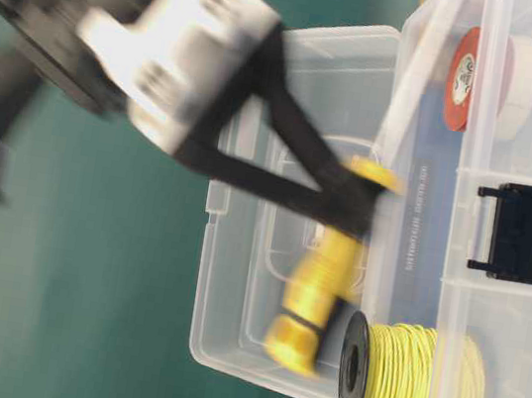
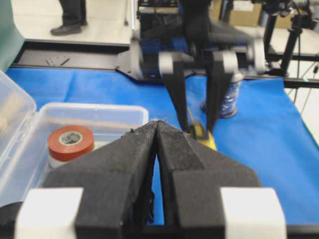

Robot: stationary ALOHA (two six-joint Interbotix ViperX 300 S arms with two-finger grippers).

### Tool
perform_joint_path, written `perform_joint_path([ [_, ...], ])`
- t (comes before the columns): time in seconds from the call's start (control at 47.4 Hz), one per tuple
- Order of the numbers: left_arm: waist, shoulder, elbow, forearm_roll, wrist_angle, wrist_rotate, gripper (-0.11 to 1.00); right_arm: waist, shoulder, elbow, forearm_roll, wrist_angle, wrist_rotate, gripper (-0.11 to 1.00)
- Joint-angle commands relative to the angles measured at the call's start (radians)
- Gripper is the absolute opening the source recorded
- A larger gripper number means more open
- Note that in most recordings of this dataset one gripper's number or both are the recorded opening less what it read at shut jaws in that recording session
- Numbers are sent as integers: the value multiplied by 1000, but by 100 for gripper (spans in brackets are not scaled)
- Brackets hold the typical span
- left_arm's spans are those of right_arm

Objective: Pick the screwdriver from the toolbox among several items.
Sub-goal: 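Carry the screwdriver toward the front of the table and hold it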

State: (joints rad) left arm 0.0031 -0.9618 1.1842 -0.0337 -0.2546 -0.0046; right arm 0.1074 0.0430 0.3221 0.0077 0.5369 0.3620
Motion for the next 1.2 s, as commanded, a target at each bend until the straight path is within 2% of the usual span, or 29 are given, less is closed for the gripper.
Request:
perform_joint_path([
  [0.0,2,8,-11,-2,-6,0,0,21,48,-40,-3,-29,23,26],
  [0.443,3,5,-11,-2,-3,-2,0,74,288,-123,12,-121,109,26],
  [0.59,2,6,-11,-2,-3,-2,0,72,311,-123,14,-120,135,26],
  [0.991,2,2,-12,-2,17,-2,0,58,299,-121,12,-97,140,28],
  [1.012,2,2,-12,-2,17,-2,0,57,288,-121,9,-86,138,30],
  [1.181,2,0,-12,-2,20,-2,0,57,184,-107,-29,0,137,78],
])
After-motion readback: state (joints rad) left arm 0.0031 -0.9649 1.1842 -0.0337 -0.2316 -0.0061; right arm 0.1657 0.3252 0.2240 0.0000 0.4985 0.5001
